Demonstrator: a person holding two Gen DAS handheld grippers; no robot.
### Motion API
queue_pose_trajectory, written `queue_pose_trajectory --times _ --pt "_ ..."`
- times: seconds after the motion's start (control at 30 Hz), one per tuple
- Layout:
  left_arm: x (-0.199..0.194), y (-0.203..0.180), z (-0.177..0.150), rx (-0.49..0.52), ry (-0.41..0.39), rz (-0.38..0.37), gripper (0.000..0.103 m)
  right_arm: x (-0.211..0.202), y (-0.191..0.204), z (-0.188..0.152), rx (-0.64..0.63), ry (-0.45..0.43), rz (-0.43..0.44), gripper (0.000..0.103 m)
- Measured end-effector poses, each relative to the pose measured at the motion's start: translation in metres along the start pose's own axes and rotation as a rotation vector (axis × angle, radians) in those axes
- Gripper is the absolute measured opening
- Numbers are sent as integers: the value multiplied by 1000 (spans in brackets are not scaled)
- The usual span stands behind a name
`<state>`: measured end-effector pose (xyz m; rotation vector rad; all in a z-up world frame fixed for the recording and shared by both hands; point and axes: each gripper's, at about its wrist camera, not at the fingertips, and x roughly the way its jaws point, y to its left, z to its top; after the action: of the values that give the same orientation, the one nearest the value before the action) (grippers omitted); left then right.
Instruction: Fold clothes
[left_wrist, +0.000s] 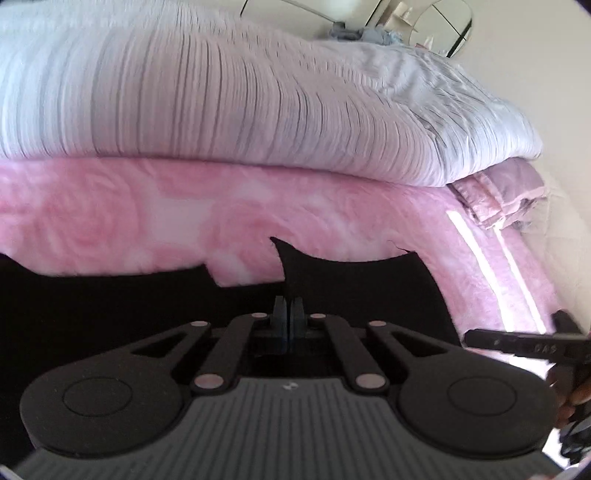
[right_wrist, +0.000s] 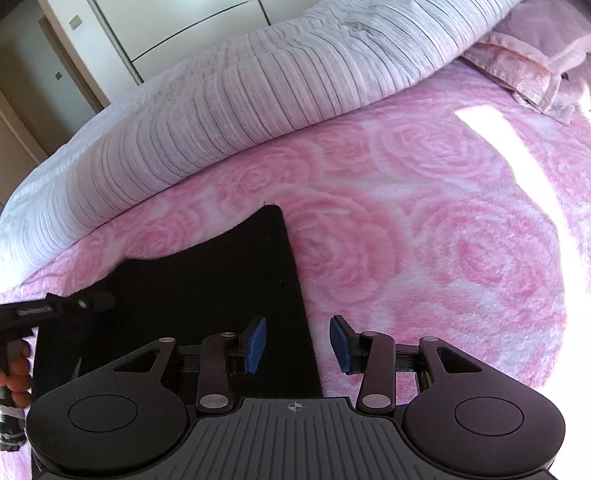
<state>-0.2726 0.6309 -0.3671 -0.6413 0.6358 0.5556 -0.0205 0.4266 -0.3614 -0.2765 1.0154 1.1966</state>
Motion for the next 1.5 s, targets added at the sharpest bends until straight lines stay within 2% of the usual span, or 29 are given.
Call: queue_pose_trajectory --times 0.07,0.13,0.17,0.23,0.27,0.3,0.4,0.5,0.6,0.77,0.9,0.97,1.0,1.07,1.13,1.27,1.3,1.37,1.43,1.5 --pt "12 6 -6 3 40 35 0 3 5 0 -27 -2 1 42" --pt "25 13 -10 1 73 53 5 7 14 1 -69 -9 -4 42" --pt "23 13 -8 -2 63 59 6 9 20 2 -94 -14 -7 42" --pt "9 11 -2 -5 -16 105 9 12 31 4 -148 -27 -12 42" --pt "-2 12 -1 -15 -64 112 15 12 37 6 -185 -37 -15 42" --pt "-12 14 1 -28 -96 98 15 12 44 6 -223 -46 -19 42" --pt "-39 14 -6 -18 -77 43 15 8 60 3 -318 -57 -12 42" --pt "-66 -3 -40 38 -22 6 11 -2 73 -12 -387 -37 -4 42" --pt "-102 -12 -93 17 53 20 10 -22 80 -46 -422 17 -17 42" --pt "-163 -22 -174 -52 166 41 10 -80 72 -127 -396 120 -50 42" --pt "-196 -31 -215 -18 198 86 10 -124 70 -182 -361 182 -82 42" --pt "-207 -35 -235 6 228 108 10 -136 70 -211 -340 246 -102 42" --pt "-216 -37 -246 11 236 116 10 -143 69 -227 -334 273 -121 42" --pt "-237 -42 -269 21 257 124 10 -167 66 -267 -342 273 -189 42" --pt "-258 -46 -291 13 305 136 10 -193 62 -301 -342 315 -236 42" --pt "-285 -52 -310 -39 344 164 9 -223 68 -326 -358 412 -300 42" --pt "-286 -56 -307 -47 316 167 9 -224 73 -323 -376 405 -308 42" --pt "-287 -63 -303 -51 245 167 9 -224 85 -310 -405 315 -270 42" --pt "-277 -75 -299 -34 182 176 10 -216 98 -299 -410 239 -196 42" --pt "-265 -87 -302 -49 168 207 10 -199 110 -294 -416 207 -128 42"
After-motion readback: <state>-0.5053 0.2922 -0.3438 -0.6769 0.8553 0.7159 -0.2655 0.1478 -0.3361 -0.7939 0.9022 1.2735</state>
